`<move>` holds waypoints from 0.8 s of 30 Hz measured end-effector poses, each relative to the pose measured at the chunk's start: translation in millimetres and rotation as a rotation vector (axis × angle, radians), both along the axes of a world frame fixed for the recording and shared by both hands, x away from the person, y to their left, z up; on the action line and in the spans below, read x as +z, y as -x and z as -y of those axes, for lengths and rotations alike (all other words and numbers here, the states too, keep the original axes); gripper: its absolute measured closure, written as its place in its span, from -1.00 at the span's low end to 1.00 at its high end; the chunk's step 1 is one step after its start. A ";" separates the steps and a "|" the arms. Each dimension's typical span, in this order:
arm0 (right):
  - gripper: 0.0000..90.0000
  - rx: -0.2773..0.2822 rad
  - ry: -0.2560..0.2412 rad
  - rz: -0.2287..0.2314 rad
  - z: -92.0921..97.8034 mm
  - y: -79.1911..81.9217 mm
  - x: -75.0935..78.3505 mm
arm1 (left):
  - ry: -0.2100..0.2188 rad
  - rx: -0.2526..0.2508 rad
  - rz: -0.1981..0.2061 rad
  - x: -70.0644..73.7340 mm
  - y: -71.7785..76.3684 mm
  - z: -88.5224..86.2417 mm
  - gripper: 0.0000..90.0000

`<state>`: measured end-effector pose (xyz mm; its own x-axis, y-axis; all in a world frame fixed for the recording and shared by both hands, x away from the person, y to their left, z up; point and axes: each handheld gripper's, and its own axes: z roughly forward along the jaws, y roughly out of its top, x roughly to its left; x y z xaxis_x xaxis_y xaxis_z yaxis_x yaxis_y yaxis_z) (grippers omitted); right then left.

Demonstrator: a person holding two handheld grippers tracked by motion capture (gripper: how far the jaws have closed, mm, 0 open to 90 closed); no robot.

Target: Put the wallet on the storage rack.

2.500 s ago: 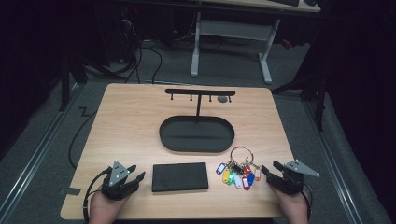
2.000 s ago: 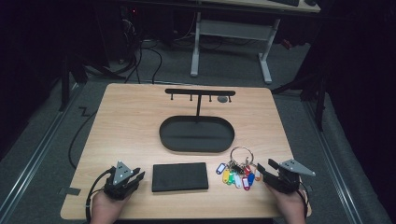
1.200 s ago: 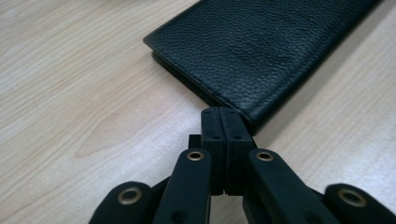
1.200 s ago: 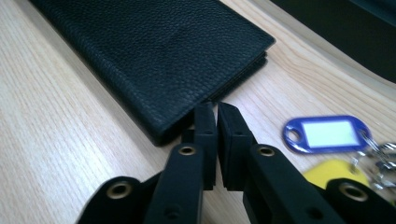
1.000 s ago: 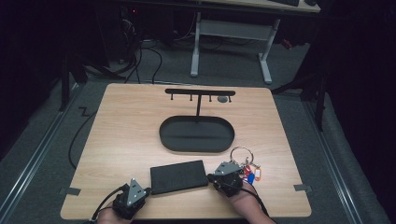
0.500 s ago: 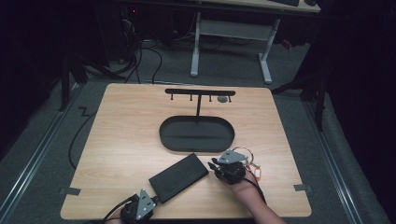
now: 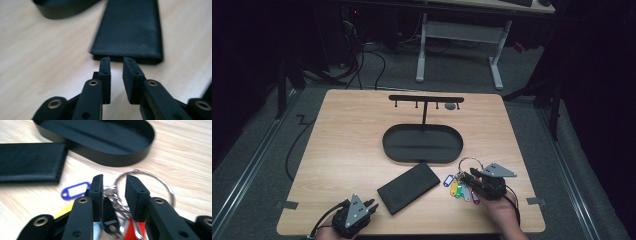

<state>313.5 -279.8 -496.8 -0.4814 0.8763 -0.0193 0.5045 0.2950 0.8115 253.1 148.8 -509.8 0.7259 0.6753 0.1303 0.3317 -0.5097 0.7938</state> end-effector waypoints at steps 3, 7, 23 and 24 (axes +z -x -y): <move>0.42 -0.026 -0.009 0.007 10.5 3.3 -1.4 | 0.028 -0.001 0.019 3.2 -9.3 1.3 0.48; 0.37 -0.059 -0.010 0.015 21.1 10.1 -5.3 | 0.065 -0.064 0.024 7.9 -29.2 12.7 0.40; 0.29 -0.123 -0.013 0.000 39.6 27.2 -10.4 | 0.003 -0.232 0.009 1.8 -46.7 78.1 0.23; 0.29 -0.122 -0.010 0.000 39.6 27.7 -10.5 | 0.006 -0.246 0.001 0.6 -46.6 79.7 0.25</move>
